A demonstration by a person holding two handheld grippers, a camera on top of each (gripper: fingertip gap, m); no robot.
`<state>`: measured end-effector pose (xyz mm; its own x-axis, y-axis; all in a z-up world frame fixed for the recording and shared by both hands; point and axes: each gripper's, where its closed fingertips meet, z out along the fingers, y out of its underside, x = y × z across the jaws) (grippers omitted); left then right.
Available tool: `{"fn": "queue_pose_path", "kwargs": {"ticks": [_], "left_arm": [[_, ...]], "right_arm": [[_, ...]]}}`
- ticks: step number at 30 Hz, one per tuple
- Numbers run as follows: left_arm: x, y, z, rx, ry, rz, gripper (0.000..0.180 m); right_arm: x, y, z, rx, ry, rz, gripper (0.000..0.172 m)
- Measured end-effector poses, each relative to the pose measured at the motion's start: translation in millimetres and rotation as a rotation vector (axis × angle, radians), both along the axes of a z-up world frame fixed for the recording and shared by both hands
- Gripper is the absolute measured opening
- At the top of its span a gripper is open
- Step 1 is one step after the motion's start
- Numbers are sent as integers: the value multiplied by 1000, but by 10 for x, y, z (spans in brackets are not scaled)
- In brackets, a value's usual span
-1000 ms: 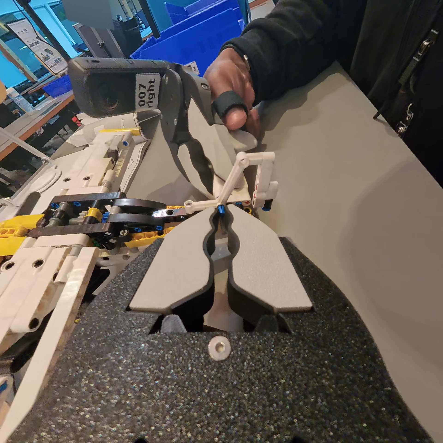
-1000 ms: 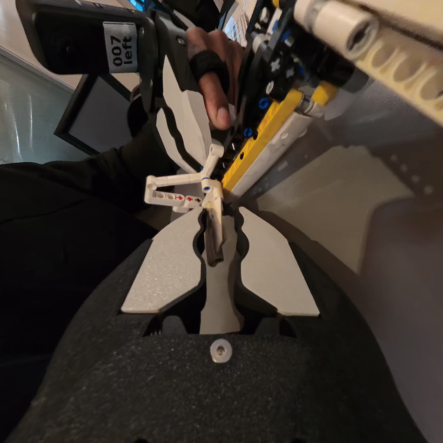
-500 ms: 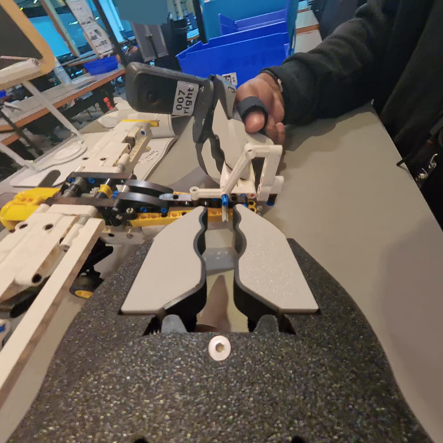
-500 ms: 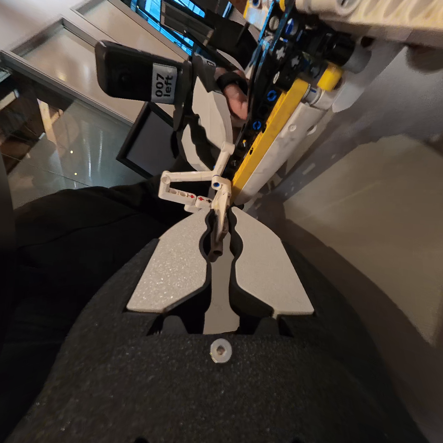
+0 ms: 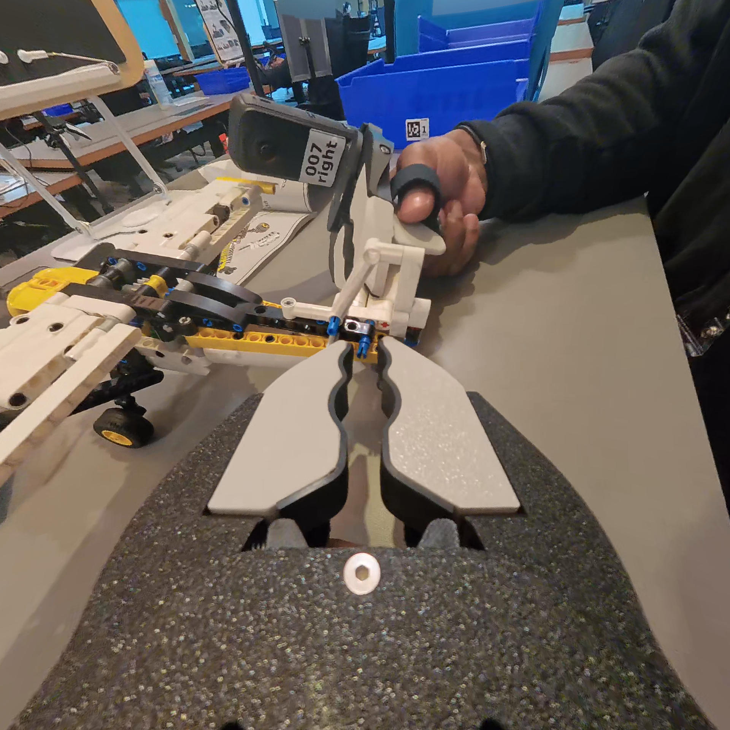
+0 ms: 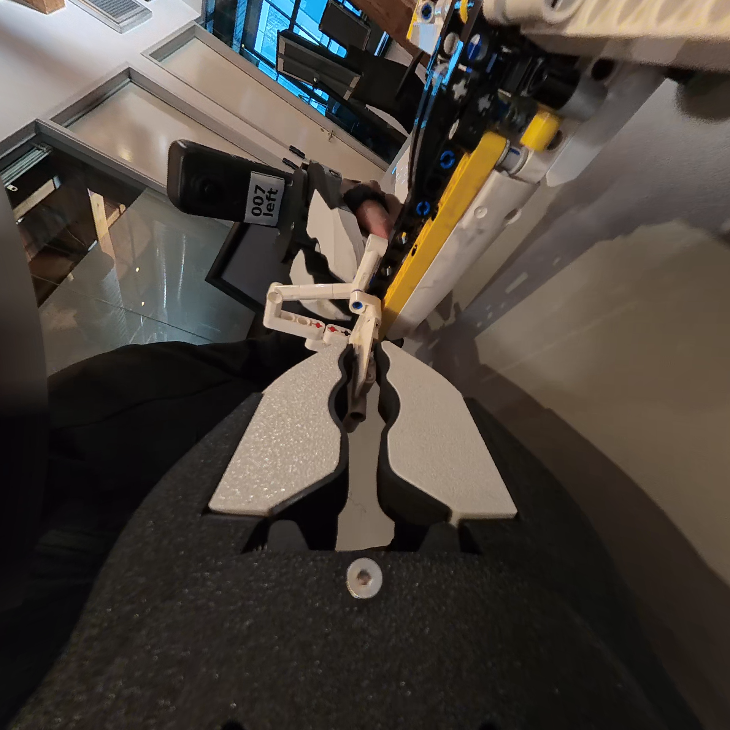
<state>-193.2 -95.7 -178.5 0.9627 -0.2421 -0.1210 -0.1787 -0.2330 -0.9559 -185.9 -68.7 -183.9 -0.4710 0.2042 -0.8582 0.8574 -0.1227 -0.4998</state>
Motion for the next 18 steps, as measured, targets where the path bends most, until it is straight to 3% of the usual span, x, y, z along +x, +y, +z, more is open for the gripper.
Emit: {"fn": "queue_pose_path", "kwargs": {"ticks": [10,12,18], "left_arm": [[18,-7,-68,-34,47,-29,13],[4,4,-67,-32,53,-17,5],[2,19,-38,-26,7,-32,4]], "right_arm": [[14,-18,12,-5,9,3,10],[11,-24,15,-8,9,2,10],[5,-27,25,-12,18,-4,9]]}}
